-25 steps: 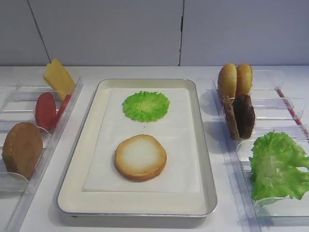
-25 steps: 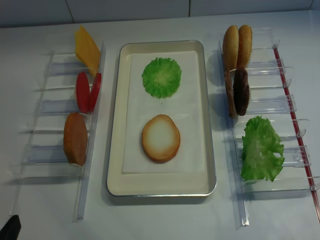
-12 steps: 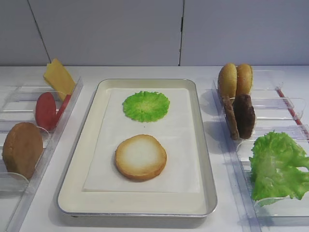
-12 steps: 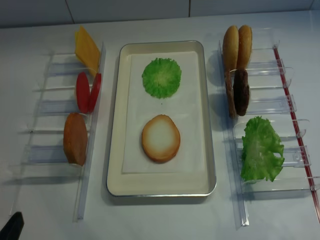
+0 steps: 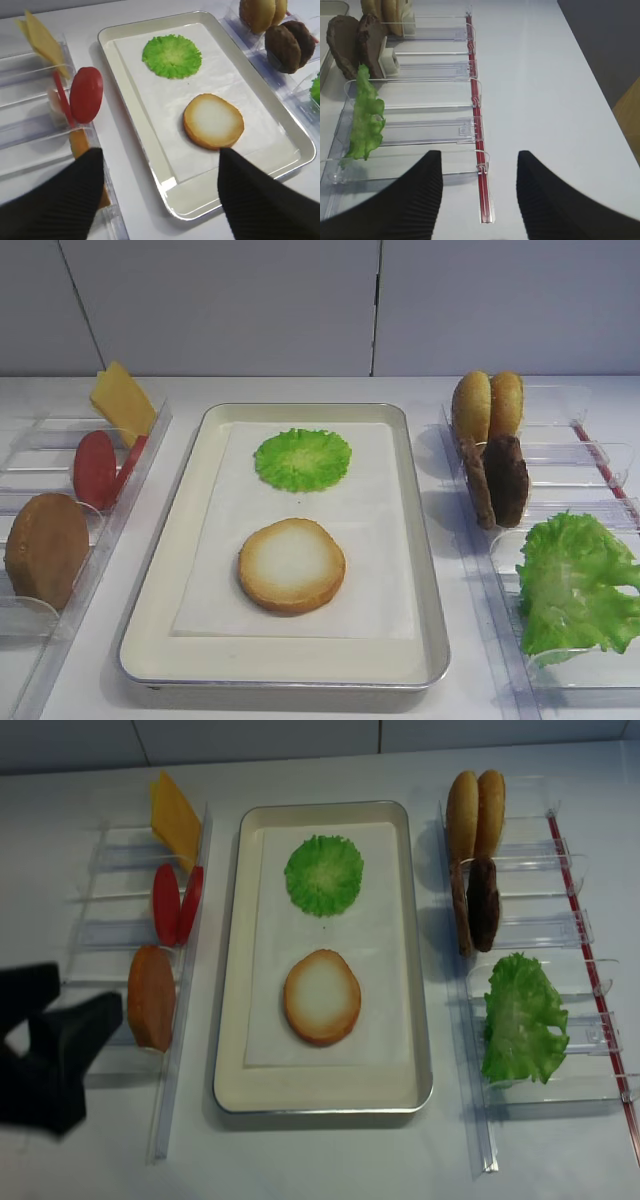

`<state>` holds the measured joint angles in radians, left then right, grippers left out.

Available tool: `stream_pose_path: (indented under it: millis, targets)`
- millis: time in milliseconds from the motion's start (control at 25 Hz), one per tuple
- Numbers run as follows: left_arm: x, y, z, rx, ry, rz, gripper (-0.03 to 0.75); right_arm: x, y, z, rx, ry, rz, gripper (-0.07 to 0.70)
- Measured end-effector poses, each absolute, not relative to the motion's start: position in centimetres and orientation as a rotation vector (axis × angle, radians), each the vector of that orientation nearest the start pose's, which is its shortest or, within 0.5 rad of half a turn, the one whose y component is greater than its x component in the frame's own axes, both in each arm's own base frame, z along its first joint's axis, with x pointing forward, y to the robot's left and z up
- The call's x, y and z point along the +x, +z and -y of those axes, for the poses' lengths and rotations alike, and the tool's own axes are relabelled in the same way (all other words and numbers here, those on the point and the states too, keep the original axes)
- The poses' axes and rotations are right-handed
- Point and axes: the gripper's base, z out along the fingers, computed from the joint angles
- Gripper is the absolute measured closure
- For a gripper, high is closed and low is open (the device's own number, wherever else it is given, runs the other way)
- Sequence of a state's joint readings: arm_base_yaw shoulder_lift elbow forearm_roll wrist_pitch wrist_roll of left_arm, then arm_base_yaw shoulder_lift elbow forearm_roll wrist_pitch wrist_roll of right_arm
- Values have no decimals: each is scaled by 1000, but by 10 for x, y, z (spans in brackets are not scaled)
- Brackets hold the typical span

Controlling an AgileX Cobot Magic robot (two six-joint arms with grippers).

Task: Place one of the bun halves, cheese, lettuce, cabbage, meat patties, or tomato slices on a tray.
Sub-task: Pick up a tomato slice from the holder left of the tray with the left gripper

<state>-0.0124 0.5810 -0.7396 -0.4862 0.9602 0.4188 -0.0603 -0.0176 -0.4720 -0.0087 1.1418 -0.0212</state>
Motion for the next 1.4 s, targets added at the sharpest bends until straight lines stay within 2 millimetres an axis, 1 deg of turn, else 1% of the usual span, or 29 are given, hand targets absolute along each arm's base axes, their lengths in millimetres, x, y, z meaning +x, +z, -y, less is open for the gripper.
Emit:
stream_pose_path:
  millis: [200,280,360,480,600,680,800,840,960,1080,1160,1240,1400]
  targets:
    - [139,362,43,433,-432,-2187,244,-8,263,0,42,-59,-2134,279]
    - [156,365,49,482,-456,-2193,244,-8,263,0,42,-59,-2134,279]
    - [175,363,60,537,-480,-2207,244,-8,263,0,42,-59,-2134,279]
    - [198,354,83,619,-501,-2231,244,-8,263,0,42,-59,-2134,282]
    - [220,343,103,632,-427,-2293,244,-8,263,0,42,-59,-2134,293]
    - [234,338,109,565,-374,-2349,244,-8,263,0,44,-57,-2134,307]
    - [256,333,107,431,-239,-2423,244,-8,263,0,44,-57,-2134,330]
    - [262,331,105,375,-198,-2445,244,-8,263,0,44,-57,-2134,339]
    - [280,316,102,284,-74,-2525,244,-8,263,0,44,-57,-2134,360]
    - [294,295,110,293,-14,-2593,244,-8,263,0,44,-57,-2134,372]
    - [300,287,116,302,42,-2610,245,-8,263,0,44,-57,-2134,373]
    - [306,282,117,261,112,-2611,248,-8,263,0,44,-57,-2134,373]
    - [310,275,122,247,140,-2614,250,-8,263,0,44,-57,-2134,373]
